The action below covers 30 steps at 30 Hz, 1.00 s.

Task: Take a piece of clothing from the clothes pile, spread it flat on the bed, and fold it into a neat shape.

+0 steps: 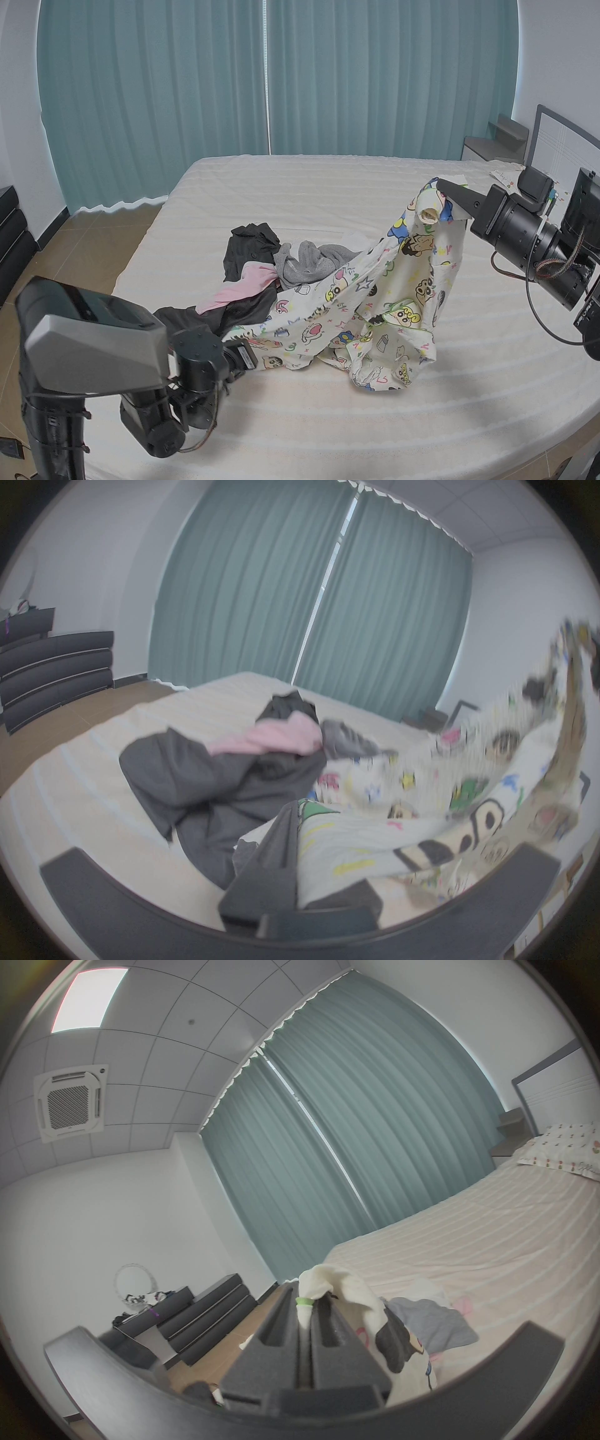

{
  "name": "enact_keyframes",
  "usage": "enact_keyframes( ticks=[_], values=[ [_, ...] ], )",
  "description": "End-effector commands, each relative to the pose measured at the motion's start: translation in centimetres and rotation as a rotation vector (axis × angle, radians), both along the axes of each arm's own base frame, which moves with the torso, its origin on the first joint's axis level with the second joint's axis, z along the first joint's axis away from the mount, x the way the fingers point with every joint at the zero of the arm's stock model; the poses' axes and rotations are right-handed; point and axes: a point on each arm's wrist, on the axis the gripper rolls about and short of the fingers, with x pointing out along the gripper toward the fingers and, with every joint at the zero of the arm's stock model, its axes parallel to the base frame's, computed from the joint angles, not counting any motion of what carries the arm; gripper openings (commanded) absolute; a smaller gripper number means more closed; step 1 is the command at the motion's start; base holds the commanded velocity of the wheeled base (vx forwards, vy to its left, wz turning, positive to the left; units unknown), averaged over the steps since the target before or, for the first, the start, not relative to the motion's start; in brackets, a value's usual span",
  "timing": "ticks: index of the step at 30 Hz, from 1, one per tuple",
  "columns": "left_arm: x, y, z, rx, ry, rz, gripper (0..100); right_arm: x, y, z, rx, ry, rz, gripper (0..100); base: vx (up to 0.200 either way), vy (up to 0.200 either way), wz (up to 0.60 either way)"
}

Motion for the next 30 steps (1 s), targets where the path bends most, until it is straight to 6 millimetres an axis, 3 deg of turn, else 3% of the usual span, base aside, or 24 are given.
enact_keyframes(
  ticks=[1, 2, 3, 4, 5, 6, 7, 11, 16, 20, 24, 30],
  values=[
    [0.1, 4.2, 9.0, -0.040, -0.235, 0.073, 0, 2.3, -2.2, 0.1, 0.000, 0.001, -0.129, 0, 0.000, 0.000, 0.00],
    [0.3, 4.5, 10.5, -0.038, -0.280, 0.084, 0, 2.6, -2.4, 0.7, 0.012, -0.019, -0.155, 0, 0.000, 0.000, 0.00],
    [0.4, 4.5, 10.7, -0.040, -0.287, 0.084, 0, 2.6, -2.4, 0.8, 0.013, -0.021, -0.160, 0, 0.000, 0.000, 0.00],
    [0.7, 4.7, 13.5, -0.060, -0.364, 0.101, 0, 2.7, -2.7, 2.0, 0.033, -0.058, -0.190, 0, 0.000, 0.000, 0.00],
    [0.8, 4.9, 15.1, -0.067, -0.394, 0.109, 0, 2.7, -2.8, 2.7, 0.046, -0.081, -0.202, 0, 0.000, 0.000, 0.00],
    [0.8, 5.0, 15.5, -0.066, -0.400, 0.111, 0, 2.7, -2.8, 2.9, 0.048, -0.086, -0.204, 0, 0.000, 0.000, 0.00],
    [0.8, 5.0, 17.9, -0.071, -0.419, 0.114, 0, 2.5, -2.9, 4.0, 0.067, -0.124, -0.216, 0, 0.000, 0.000, 0.00],
    [0.4, 5.1, 23.3, -0.086, -0.453, 0.116, 0, 1.4, -3.6, 7.8, 0.122, -0.244, -0.233, 0, 0.000, 0.000, 0.00],
    [0.4, 5.3, 28.0, -0.083, -0.548, 0.174, 0, -0.7, -4.3, 11.3, 0.153, -0.317, -0.230, 0, 0.000, 0.000, 0.00],
    [-0.3, 5.6, 29.3, -0.063, -0.583, 0.205, 0, -2.2, -4.5, 12.6, 0.165, -0.344, -0.213, 0, 0.000, 0.000, 0.00],
    [-0.8, 5.6, 29.1, -0.068, -0.576, 0.196, 0, -2.2, -4.1, 11.2, 0.147, -0.300, -0.197, 0, 0.000, 0.000, 0.00],
    [-1.2, 5.1, 24.4, -0.012, -0.433, 0.158, 0, -1.9, -3.9, 7.3, 0.089, -0.182, -0.189, 0, 0.000, 0.000, 0.00]
  ],
)
